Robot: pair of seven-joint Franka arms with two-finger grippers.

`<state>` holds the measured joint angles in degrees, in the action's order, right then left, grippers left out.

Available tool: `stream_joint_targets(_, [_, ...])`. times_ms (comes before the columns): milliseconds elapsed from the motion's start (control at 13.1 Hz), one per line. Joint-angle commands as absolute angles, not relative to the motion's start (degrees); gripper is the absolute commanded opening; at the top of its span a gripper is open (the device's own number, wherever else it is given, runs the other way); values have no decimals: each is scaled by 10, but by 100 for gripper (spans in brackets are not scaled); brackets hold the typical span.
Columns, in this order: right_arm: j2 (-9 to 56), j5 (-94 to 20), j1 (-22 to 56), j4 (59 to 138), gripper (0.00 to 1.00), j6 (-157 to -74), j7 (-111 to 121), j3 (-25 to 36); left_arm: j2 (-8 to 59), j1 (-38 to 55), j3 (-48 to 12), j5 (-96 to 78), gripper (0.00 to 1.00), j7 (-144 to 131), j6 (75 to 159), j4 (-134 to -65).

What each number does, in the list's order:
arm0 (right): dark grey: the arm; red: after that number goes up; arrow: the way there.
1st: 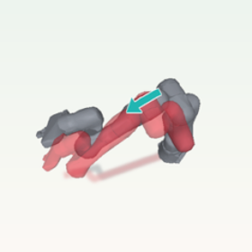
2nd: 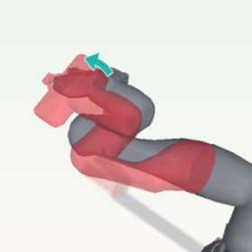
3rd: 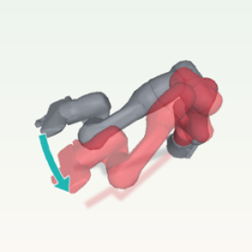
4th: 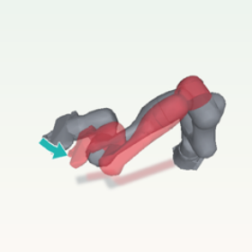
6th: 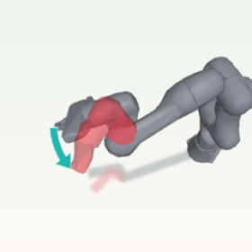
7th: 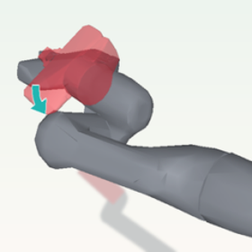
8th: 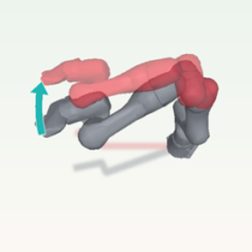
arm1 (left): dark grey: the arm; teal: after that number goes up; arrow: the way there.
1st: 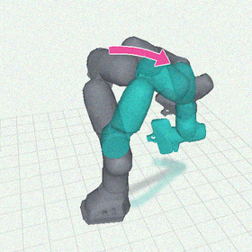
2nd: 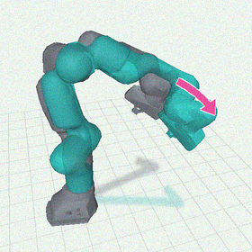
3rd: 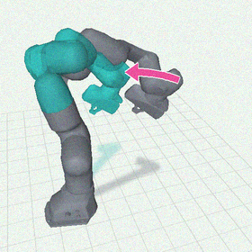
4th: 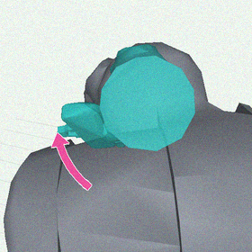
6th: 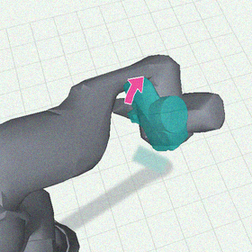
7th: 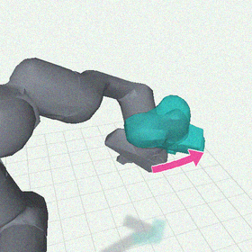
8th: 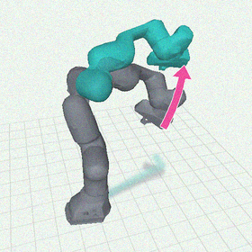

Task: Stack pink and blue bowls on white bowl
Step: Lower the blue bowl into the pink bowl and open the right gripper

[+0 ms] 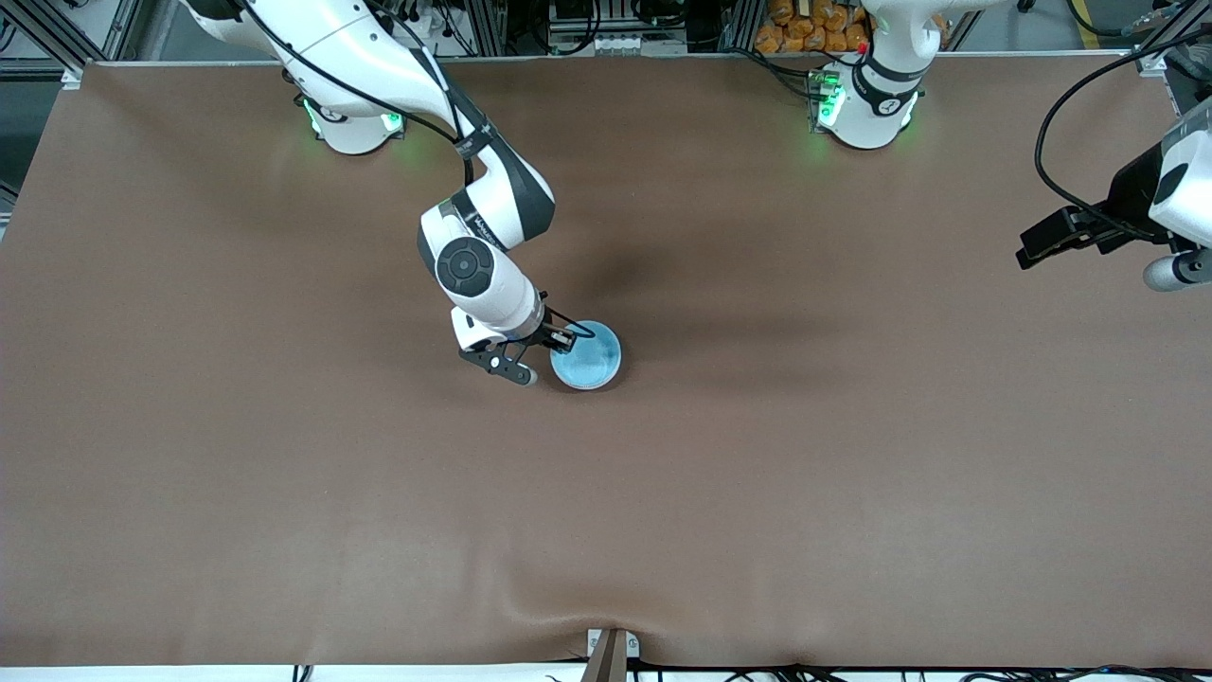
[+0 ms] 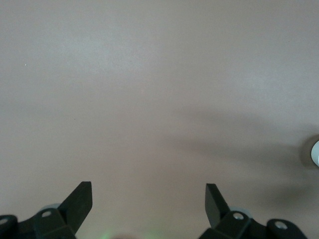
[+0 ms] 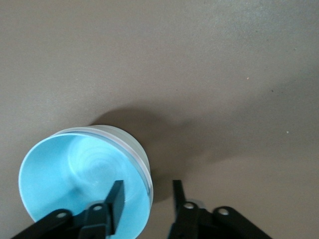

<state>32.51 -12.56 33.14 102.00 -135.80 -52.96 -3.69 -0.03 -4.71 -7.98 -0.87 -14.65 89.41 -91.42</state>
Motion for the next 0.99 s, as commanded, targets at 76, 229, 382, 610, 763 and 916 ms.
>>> stream_joint_targets(76, [307, -126, 309, 921, 100, -1198, -532, -30, -14, -52, -79, -17, 100, -135, 895, -921])
stream_joint_targets(229, [295, -124, 289, 863, 100, -1121, -527, -18, -14, -52, -79, -17, 100, -135, 896, -921])
stream_joint_targets(382, [290, -106, 258, 806, 100, -1052, -519, -12, -14, -52, -79, -17, 100, -135, 896, -919])
stream_joint_targets(610, [290, -72, 162, 719, 100, -901, -428, -41, -16, -52, -79, -17, 100, -135, 896, -918])
stream_joint_targets(763, [266, -44, 108, 694, 100, -847, -363, -53, -16, -52, -79, -18, 100, -135, 896, -916])
stream_joint_targets(916, [227, -27, 75, 694, 100, -840, -309, -53, -16, -52, -78, -18, 100, -135, 896, -916])
